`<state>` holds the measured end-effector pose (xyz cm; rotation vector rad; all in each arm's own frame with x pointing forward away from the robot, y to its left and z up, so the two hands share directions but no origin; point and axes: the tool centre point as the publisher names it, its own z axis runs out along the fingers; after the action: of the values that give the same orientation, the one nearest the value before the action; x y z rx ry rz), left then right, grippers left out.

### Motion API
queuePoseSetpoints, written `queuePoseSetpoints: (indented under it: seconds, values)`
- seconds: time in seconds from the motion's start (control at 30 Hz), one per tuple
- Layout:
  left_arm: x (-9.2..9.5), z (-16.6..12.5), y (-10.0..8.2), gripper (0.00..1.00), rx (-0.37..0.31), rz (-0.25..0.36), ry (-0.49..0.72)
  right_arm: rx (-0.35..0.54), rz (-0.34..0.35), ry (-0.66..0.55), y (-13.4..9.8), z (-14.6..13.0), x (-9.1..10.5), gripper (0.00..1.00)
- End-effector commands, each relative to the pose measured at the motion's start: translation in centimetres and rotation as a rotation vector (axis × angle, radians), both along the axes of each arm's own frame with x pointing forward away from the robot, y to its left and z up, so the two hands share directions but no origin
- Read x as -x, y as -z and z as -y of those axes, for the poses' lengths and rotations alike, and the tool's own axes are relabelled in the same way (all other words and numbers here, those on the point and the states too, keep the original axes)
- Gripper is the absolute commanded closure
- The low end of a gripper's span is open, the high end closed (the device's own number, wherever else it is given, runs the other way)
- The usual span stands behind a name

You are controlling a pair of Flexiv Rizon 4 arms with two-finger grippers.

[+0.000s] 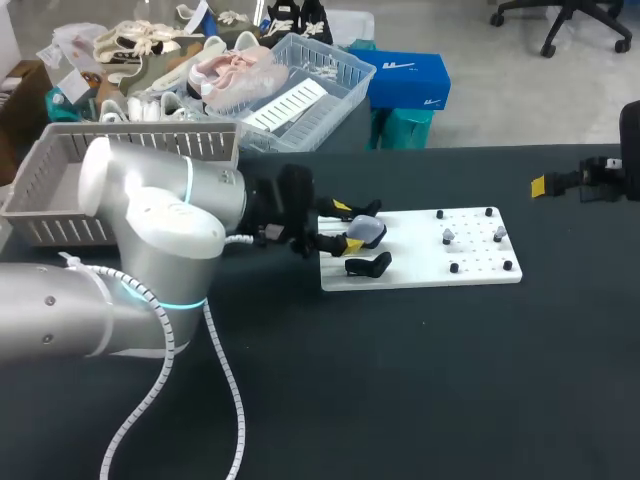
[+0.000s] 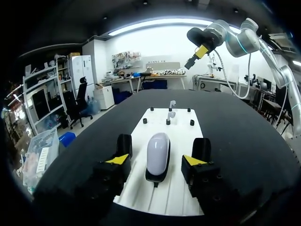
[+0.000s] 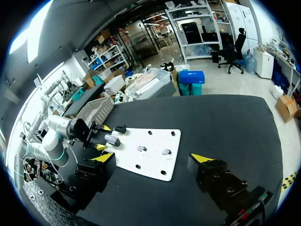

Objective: Pick up each earbud case from the left stands, insert the matching earbuds, close the lid, and place the case in the box.

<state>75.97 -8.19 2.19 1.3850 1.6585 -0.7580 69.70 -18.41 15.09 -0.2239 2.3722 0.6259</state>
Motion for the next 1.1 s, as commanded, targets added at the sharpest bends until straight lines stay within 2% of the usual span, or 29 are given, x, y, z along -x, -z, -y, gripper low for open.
queuePoseSetpoints:
  seconds: [0.03,0.07,0.13,0.37,0.43,0.57,0.93,1.1]
  values:
    - [-0.29,0.11,0.1,0.33,-0.007,-0.009,0.008,-0.001,0.0,-0.003,0.09,0.04,-0.11,0.0]
    - [-0.23,0.1,0.1,0.31,-0.008,-0.012,0.008,-0.001,0.0,-0.003,0.09,0.04,-0.11,0.0]
    - [-0.17,0.09,0.1,0.39,-0.008,-0.019,0.009,-0.001,0.0,-0.003,0.09,0.04,-0.11,0.0]
    - [-0.09,0.09,0.18,0.51,-0.016,-0.046,0.0,-0.001,0.0,-0.003,0.09,0.04,-0.11,0.0]
    - [-0.02,0.08,0.21,0.51,-0.018,-0.045,0.002,-0.001,0.0,-0.003,0.09,0.04,-0.11,0.0]
    - [0.04,0.1,0.27,0.4,-0.023,-0.051,0.001,-0.001,0.0,-0.003,0.09,0.04,-0.11,0.0]
    - [-0.05,0.55,0.4,0.44,-0.028,-0.072,-0.004,-0.001,0.0,-0.003,0.09,0.04,-0.11,0.0]
    - [-0.02,0.69,0.5,0.51,-0.03,-0.073,-0.003,-0.001,0.0,-0.003,0.09,0.04,-0.11,0.0]
